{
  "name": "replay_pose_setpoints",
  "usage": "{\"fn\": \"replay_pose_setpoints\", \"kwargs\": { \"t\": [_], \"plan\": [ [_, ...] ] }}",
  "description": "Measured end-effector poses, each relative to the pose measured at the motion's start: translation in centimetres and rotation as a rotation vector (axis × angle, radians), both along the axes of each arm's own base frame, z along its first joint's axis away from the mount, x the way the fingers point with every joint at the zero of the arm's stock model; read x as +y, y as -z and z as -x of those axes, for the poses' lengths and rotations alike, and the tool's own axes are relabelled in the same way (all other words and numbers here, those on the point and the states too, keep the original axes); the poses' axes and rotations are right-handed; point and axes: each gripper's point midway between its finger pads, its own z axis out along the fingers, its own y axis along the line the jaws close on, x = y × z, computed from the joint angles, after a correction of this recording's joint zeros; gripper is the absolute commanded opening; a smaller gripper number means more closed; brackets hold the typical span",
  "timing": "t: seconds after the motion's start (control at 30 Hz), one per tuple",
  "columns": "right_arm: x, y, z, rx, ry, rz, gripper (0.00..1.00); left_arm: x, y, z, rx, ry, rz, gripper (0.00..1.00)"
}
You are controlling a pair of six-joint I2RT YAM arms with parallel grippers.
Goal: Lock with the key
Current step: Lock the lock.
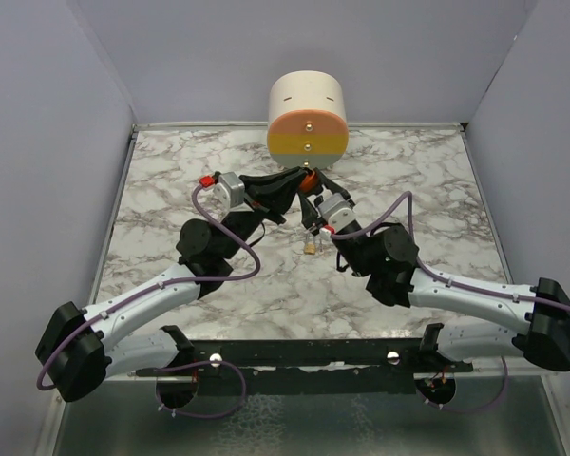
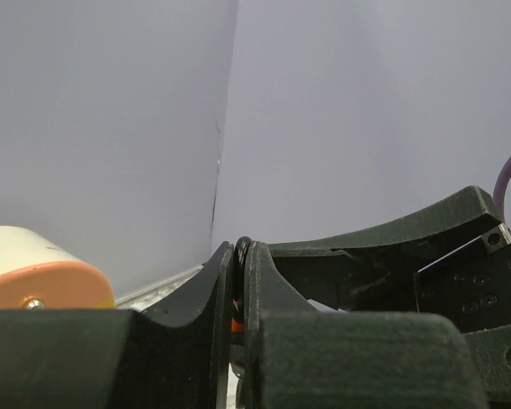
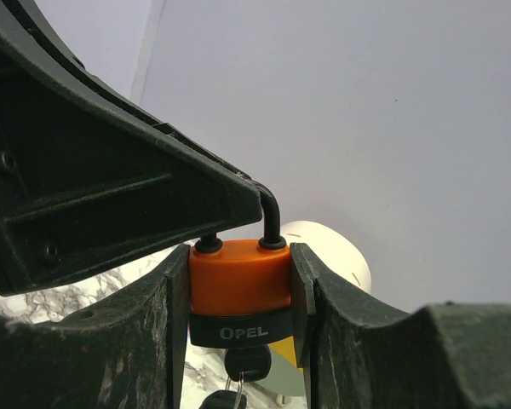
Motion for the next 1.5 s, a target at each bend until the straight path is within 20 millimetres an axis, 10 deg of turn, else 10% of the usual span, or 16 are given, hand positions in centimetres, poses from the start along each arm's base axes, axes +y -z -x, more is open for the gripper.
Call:
{"fn": "replay_pose_setpoints", "kwargs": {
  "t": [0.47,1.37,1.5],
  "plan": [
    [0.9,0.1,0.5,0.002,-0.013,0.02,0.01,1.2,-0.9,0.5,-0.01,-0.02,0.032,0.0],
    [-0.7,8.7,1.1,0.243,-0.031,-0.097,0.01,-0.3,6.3,0.7,0.187,0.027,-0.238,0.0],
    [-0.6,8.7,1.2,0.245,-0.033,-0.099,0.19,-0.2,6.3,0.6,0.186,0.021,-0.237,0.0]
  ]
}}
